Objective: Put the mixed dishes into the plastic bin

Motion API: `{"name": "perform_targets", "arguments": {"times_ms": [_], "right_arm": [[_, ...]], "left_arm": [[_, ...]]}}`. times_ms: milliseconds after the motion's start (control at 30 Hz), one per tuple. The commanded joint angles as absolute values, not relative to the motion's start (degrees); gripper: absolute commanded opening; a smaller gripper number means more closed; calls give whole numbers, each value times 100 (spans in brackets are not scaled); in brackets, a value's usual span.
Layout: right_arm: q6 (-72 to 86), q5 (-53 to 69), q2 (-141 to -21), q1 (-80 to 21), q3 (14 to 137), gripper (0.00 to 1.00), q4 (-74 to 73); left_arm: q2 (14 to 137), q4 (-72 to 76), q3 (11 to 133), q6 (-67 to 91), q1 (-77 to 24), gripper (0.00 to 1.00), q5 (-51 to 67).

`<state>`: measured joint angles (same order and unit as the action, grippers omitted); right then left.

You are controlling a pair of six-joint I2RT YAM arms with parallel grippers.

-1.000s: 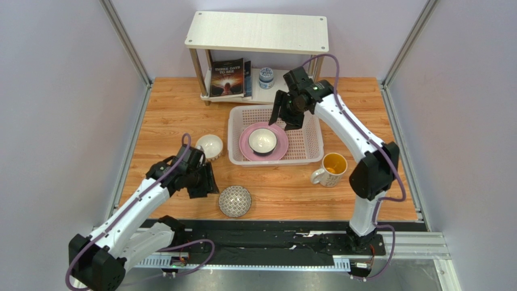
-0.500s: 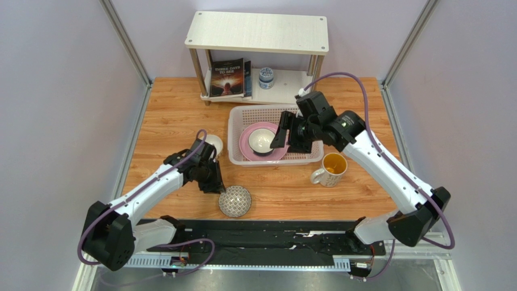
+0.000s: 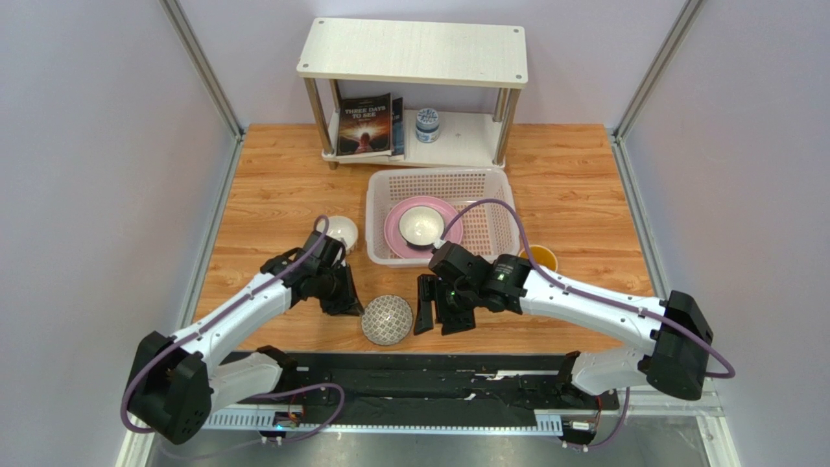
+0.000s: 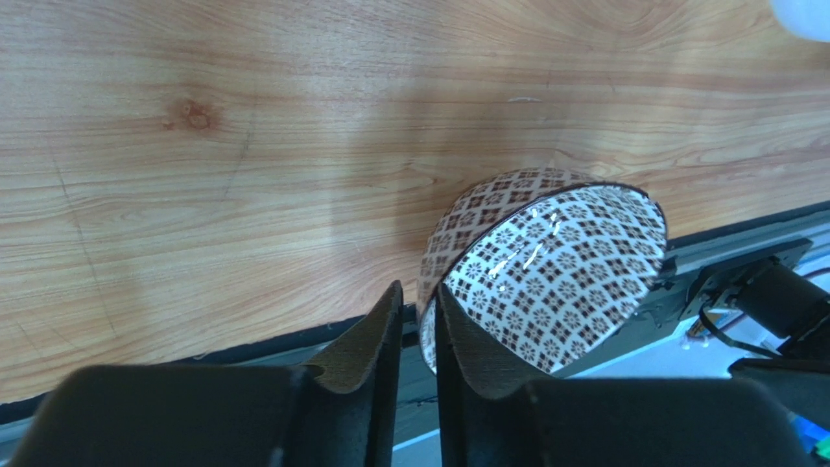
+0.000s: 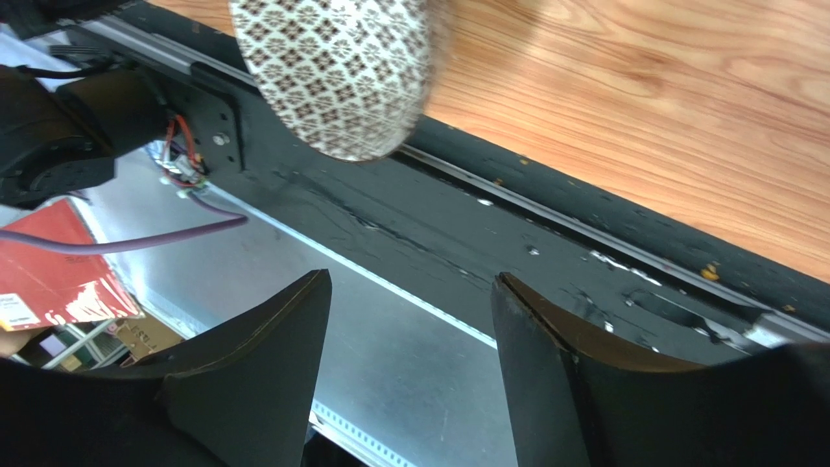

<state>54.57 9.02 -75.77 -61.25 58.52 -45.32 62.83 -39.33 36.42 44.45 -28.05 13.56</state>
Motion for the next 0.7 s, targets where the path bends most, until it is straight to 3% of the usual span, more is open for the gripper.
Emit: {"name": "perform_targets", "arguments": {"times_ms": [0,667], "right_arm": [[5704,712,-7638,-6231,6082,66,-3937],[5853,554,-7725,-6240,5660,66,-3727]], "left_arm": [[6038,-3841,3639,4500,-2821,27,1468],[5633,-3885,3560,4649,-3023,36,1775]]}}
